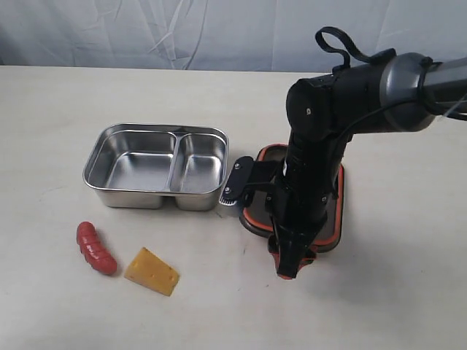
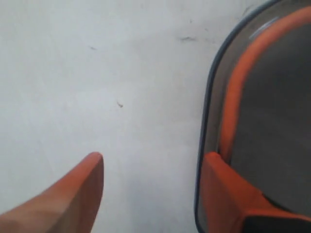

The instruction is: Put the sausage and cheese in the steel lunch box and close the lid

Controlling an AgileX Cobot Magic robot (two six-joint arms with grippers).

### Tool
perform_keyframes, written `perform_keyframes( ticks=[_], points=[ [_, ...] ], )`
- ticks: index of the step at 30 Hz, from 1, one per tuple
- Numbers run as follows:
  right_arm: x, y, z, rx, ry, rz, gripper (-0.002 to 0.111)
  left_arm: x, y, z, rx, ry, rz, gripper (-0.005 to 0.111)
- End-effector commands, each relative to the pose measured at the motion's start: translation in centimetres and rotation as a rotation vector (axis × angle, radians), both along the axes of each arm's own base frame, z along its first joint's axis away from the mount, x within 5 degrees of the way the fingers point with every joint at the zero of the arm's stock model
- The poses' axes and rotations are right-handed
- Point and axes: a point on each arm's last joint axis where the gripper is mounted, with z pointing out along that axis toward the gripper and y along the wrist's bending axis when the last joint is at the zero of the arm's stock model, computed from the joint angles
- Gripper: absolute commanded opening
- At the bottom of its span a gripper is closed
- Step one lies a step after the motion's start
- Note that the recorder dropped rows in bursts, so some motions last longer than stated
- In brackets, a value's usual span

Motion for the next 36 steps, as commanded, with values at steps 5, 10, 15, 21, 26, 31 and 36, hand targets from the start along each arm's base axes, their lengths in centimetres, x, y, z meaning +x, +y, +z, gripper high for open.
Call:
perform_keyframes(
  ticks=[5,10,15,21,26,31,36],
  points=[
    [-0.2,-0.3,1.8,0.011,-0.034,-0.047,0.057,0.0,0.0,0.1,0.003,-0.016,-0.003,0.000],
    [0.0,-0.5,2.9,0.033,-0.093,-0.045,0.057,0.0,0.0,0.1,0.003,-0.016,-0.003,0.000],
    [0.2,-0.5,3.8,0.067,-0.151,-0.044,0.057,0.0,0.0,0.1,0.003,-0.016,-0.003,0.000],
    [0.4,0.2,2.9,0.102,-0.130,-0.080,0.057,0.0,0.0,0.1,0.003,-0.016,-0.003,0.000],
    [0.3,0.1,2.1,0.069,-0.097,-0.065,0.057,0.0,0.0,0.1,0.003,-0.016,-0.003,0.000],
    [0.0,-0.1,2.4,0.058,-0.074,-0.029,0.057,0.0,0.0,0.1,0.003,-0.016,-0.003,0.000],
    [-0.1,-0.2,2.8,0.069,-0.081,0.020,0.057,0.0,0.0,0.1,0.003,-0.016,-0.003,0.000]
  ],
)
